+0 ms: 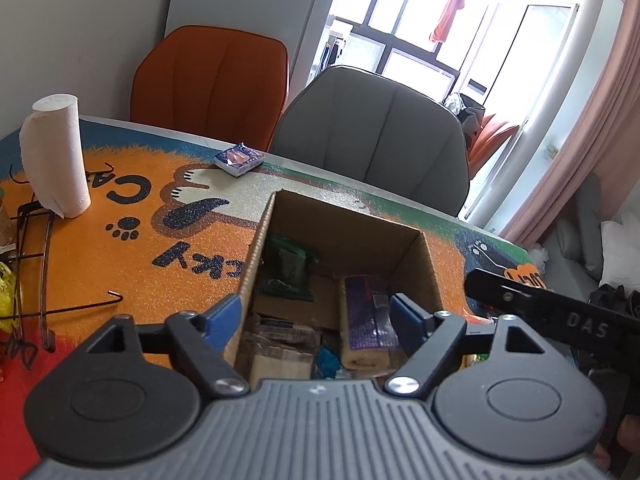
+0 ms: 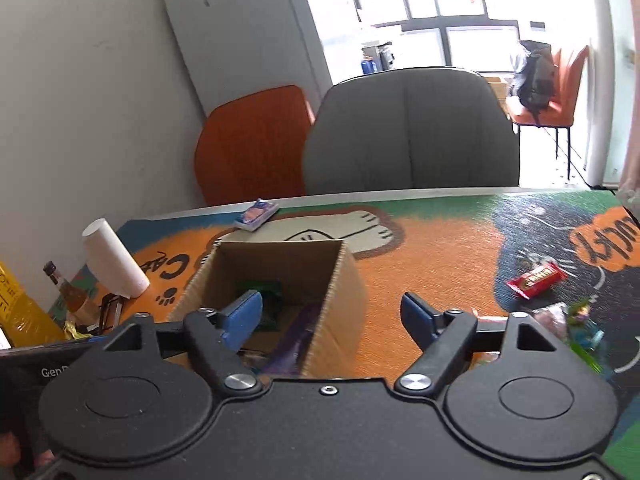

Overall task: Organize snacks
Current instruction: 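Open both grippers over the box to drop the sausage stick and purple pack, then grasp the green-wrapped bun with the left gripper while the right grasps the green bag, then carry the bun and green bag over the box and open both grippers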

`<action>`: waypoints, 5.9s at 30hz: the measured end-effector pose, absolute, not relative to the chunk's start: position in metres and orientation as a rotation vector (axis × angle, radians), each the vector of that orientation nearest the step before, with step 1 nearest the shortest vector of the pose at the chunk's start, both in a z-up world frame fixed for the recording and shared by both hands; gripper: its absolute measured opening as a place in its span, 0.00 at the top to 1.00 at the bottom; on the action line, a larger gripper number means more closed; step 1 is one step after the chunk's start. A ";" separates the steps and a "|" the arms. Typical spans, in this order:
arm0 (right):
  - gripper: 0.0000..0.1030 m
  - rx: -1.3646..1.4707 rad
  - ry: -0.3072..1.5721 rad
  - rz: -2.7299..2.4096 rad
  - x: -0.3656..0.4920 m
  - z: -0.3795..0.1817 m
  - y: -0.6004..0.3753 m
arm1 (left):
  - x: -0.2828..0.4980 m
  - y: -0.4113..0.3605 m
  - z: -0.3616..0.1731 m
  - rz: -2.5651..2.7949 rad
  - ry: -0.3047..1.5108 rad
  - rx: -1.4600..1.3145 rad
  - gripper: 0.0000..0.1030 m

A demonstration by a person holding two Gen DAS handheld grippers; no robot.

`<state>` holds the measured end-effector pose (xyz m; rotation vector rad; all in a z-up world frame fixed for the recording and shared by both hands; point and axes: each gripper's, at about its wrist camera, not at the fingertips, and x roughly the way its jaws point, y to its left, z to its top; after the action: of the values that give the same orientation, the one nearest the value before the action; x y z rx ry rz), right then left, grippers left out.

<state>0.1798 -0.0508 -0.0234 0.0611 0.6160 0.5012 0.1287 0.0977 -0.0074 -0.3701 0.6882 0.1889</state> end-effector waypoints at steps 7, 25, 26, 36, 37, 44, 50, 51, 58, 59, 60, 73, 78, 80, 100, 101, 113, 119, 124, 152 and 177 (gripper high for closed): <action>0.15 0.063 0.620 0.445 0.173 -0.024 -0.080 | 0.126 0.078 -0.008 0.186 0.702 -0.361 0.18; 0.01 0.099 0.651 0.384 0.166 -0.034 -0.172 | 0.127 0.012 -0.009 0.098 0.685 -0.316 0.00; 0.00 0.103 0.655 0.379 0.166 -0.035 -0.177 | 0.127 0.009 -0.010 0.090 0.686 -0.315 0.00; 0.00 0.098 0.677 0.388 0.173 -0.048 -0.218 | 0.143 -0.036 -0.012 0.016 0.711 -0.247 0.00; 0.00 0.089 0.681 0.387 0.175 -0.049 -0.221 | 0.144 -0.039 -0.013 0.004 0.714 -0.250 0.00; 0.00 0.066 0.711 0.390 0.186 -0.061 -0.240 | 0.160 -0.069 -0.024 -0.050 0.738 -0.219 0.00; 0.00 0.068 0.737 0.385 0.198 -0.073 -0.256 | 0.176 -0.083 -0.037 -0.048 0.767 -0.215 0.01; 0.00 0.077 0.742 0.396 0.201 -0.076 -0.259 | 0.179 -0.085 -0.039 -0.046 0.775 -0.212 0.01; 0.00 0.091 0.770 0.404 0.217 -0.090 -0.265 | 0.200 -0.093 -0.060 -0.063 0.806 -0.224 0.03; 0.00 0.105 0.775 0.412 0.219 -0.091 -0.267 | 0.203 -0.094 -0.062 -0.063 0.806 -0.224 0.07; 0.00 0.118 0.778 0.418 0.221 -0.093 -0.268 | 0.205 -0.094 -0.065 -0.063 0.809 -0.226 0.09; 0.09 0.176 0.822 0.471 0.247 -0.111 -0.260 | 0.241 -0.095 -0.098 -0.076 0.887 -0.234 0.40; 0.28 0.202 0.847 0.483 0.256 -0.115 -0.256 | 0.250 -0.101 -0.107 -0.085 0.909 -0.221 0.40; 0.38 0.215 0.859 0.485 0.259 -0.116 -0.255 | 0.253 -0.105 -0.111 -0.083 0.919 -0.201 0.41; 0.75 0.207 0.922 0.533 0.260 -0.108 -0.229 | 0.240 -0.092 -0.077 -0.058 0.918 -0.180 0.55; 0.76 0.206 0.914 0.536 0.258 -0.105 -0.229 | 0.237 -0.091 -0.073 -0.061 0.914 -0.181 0.55; 0.76 0.191 0.812 0.572 0.242 -0.050 -0.204 | 0.212 -0.062 -0.019 -0.068 0.843 -0.199 0.55; 0.76 0.160 0.770 0.599 0.232 -0.028 -0.179 | 0.197 -0.036 0.003 -0.051 0.803 -0.217 0.55; 0.76 0.132 0.744 0.627 0.228 -0.015 -0.155 | 0.189 -0.008 0.014 -0.014 0.778 -0.231 0.54; 0.75 0.033 0.742 0.770 0.227 -0.003 -0.042 | 0.168 0.109 0.010 0.180 0.767 -0.340 0.50; 0.45 0.095 0.741 0.613 0.234 -0.013 -0.131 | 0.183 0.056 0.010 0.112 0.777 -0.296 0.19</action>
<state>0.2342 -0.1309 -0.0130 0.0950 0.7414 0.6125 0.1827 0.0557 0.0097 -0.2961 0.7767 0.1118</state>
